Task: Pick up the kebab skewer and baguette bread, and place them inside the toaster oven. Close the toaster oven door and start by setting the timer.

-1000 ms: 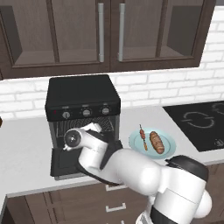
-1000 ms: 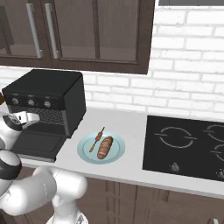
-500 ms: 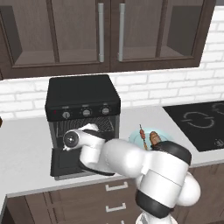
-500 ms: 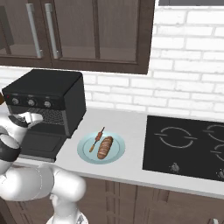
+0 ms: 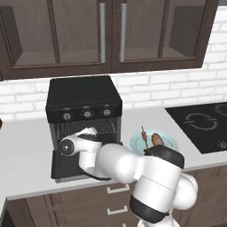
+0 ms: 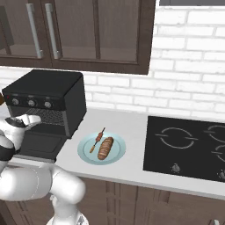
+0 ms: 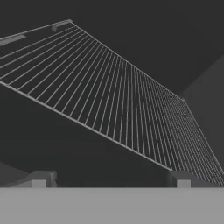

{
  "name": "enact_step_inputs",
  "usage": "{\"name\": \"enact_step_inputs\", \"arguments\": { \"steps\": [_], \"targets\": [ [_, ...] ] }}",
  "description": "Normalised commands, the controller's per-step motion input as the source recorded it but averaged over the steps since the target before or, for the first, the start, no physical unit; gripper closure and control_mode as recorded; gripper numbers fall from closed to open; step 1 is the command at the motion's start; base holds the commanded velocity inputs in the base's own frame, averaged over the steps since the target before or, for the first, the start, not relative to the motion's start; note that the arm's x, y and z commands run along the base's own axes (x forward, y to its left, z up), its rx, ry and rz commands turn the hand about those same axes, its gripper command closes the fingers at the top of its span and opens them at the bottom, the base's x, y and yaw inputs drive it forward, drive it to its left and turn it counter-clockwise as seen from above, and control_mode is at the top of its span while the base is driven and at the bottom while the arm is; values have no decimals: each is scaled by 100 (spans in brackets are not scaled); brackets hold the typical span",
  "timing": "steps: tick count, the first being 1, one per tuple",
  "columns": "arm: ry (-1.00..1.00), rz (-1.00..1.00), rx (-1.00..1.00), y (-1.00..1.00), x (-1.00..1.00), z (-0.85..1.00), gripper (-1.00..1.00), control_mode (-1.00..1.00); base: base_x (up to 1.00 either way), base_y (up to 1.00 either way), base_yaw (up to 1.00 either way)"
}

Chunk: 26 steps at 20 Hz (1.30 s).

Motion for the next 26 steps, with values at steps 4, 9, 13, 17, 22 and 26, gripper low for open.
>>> {"name": "enact_step_inputs", "arguments": {
  "steps": [4,9,13,17,22,26],
  "targets": [
    [-1,0,0,0,17,0,-100,-100,0,0,0],
    [0,0,0,0,32,0,-100,-100,0,0,0],
    [0,0,-1,3,13,-24,-100,-100,0,0,0],
    [0,0,-1,0,18,-7,-100,-100,0,0,0],
    [0,0,-1,0,14,-4,-100,-100,0,0,0],
    [0,0,-1,0,8,-21,-100,-100,0,0,0]
  ]
}}
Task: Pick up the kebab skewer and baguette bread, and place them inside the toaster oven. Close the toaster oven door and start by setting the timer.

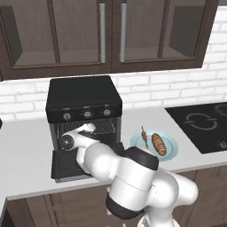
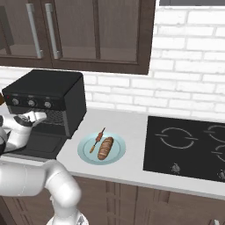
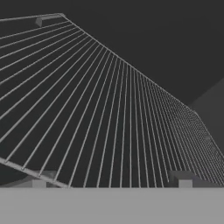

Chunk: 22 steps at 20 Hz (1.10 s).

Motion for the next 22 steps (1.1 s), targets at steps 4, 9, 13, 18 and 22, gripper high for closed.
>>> {"name": "enact_step_inputs", "arguments": {
  "steps": [4,9,13,18,22],
  "targets": [
    [0,0,0,0,20,-8,-100,-100,0,0,0],
    [0,0,0,0,6,-21,-100,-100,0,0,0],
    [0,0,0,0,10,-21,-100,-100,0,0,0],
    [0,0,0,0,16,-7,100,-100,0,0,0],
    [0,0,0,0,3,-9,100,-100,0,0,0]
  ]
}}
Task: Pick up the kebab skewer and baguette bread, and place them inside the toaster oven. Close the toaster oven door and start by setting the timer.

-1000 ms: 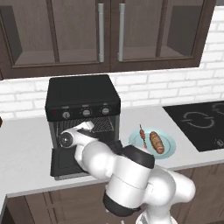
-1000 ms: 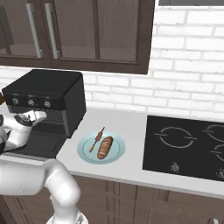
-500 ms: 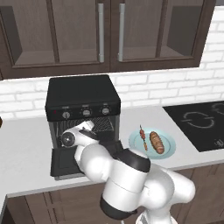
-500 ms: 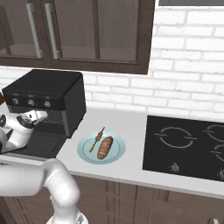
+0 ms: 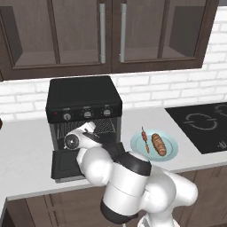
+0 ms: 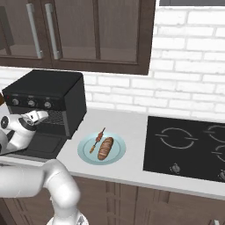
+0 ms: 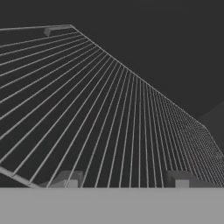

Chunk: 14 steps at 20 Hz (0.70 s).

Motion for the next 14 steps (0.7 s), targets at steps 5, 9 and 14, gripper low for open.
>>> {"name": "enact_step_inputs", "arguments": {
  "steps": [5,9,14],
  "targets": [
    [4,0,2,0,0,-2,100,-100,0,0,0],
    [6,-2,5,0,-5,0,100,-100,0,0,0],
    [3,-4,5,0,-7,6,100,-100,0,0,0]
  ]
}}
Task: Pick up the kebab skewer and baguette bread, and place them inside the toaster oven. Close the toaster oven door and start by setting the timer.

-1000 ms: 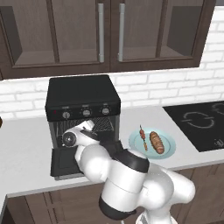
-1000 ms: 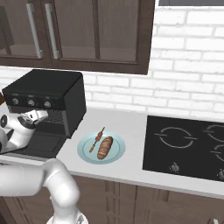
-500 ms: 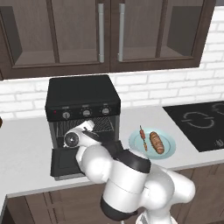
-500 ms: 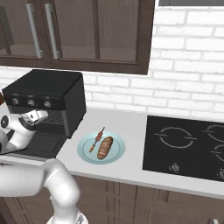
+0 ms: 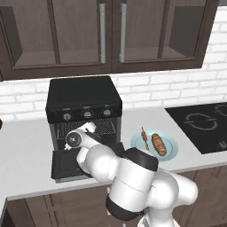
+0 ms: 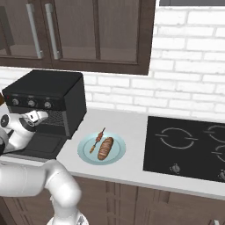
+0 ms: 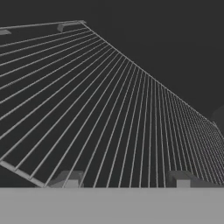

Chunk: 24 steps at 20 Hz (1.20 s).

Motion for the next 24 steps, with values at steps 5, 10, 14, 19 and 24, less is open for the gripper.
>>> {"name": "enact_step_inputs", "arguments": {
  "steps": [5,10,14,19,24],
  "targets": [
    [0,-5,4,0,-27,0,100,-100,0,0,0],
    [2,-9,6,0,-29,12,100,-100,0,0,0],
    [9,-11,9,0,-40,17,100,-100,0,0,0],
    [7,-10,10,0,-41,16,100,-100,0,0,0],
    [3,-10,7,0,-26,5,100,-100,0,0,0]
  ]
}}
